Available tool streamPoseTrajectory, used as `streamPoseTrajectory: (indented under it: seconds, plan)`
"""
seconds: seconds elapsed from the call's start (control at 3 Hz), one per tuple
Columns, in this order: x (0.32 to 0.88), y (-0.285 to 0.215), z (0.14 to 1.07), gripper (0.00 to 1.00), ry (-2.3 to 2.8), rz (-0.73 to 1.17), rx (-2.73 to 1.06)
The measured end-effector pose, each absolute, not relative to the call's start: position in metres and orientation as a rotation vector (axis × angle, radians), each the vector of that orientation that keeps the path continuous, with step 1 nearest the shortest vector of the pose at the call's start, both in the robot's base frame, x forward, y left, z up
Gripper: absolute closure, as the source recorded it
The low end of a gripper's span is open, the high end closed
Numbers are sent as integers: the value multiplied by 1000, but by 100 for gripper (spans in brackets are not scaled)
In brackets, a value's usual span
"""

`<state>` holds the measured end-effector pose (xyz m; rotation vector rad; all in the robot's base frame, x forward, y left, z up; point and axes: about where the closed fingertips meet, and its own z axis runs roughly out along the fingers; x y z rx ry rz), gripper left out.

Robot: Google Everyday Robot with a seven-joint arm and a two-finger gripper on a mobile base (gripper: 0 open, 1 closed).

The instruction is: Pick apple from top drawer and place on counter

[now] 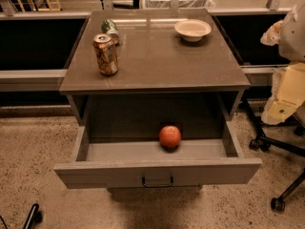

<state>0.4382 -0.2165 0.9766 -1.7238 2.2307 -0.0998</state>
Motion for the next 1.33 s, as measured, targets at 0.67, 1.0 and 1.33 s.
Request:
streamPoseTrajectory:
  seconds: [0.67, 1.0, 1.33]
  plan:
    - [455, -200, 958, 0, 2146, 14, -1748]
    - [479, -167, 898, 0, 2097, 256, -1671]
    - [498, -140, 851, 0, 2004, 418, -1589]
